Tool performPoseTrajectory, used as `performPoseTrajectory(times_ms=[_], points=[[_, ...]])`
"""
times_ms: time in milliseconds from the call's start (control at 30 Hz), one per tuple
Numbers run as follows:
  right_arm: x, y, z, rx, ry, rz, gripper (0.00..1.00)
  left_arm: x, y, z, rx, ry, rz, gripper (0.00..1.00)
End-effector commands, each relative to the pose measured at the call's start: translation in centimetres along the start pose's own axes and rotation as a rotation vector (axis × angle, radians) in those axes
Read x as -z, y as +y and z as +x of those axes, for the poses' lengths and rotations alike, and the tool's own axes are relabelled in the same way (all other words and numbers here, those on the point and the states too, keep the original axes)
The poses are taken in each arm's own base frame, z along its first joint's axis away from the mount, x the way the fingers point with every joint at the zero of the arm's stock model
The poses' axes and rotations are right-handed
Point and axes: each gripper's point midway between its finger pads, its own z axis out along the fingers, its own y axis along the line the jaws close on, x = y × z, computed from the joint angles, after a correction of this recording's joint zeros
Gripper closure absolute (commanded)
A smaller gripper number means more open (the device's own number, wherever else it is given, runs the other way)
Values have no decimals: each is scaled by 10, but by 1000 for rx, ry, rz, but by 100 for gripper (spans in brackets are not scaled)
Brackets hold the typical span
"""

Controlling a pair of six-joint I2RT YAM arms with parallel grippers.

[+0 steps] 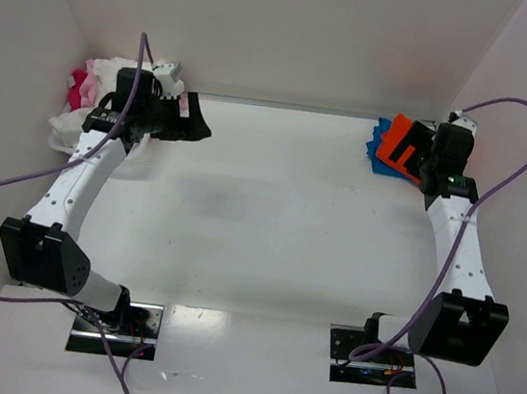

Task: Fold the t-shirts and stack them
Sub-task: Put the neatly folded tshirt into the corner of the board with the right arm

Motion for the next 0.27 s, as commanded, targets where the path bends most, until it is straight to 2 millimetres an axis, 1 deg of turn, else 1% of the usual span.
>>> performPoseTrajectory(times_ms=[0,67,100,233], points=[[21,9,-16,-58,-97,-64,1,22,13,-31,-88,-139,-146,1],[22,9,-10,-57,-85,-72,1,30,14,-38,-97,-176,-182,1],[23,10,-11,-57,-93,-80,1,29,19,-35,-93,-173,-203,1],[23,15,-10,-56,-91,-109,1,41,21,-34,-103,-221,-235,1]])
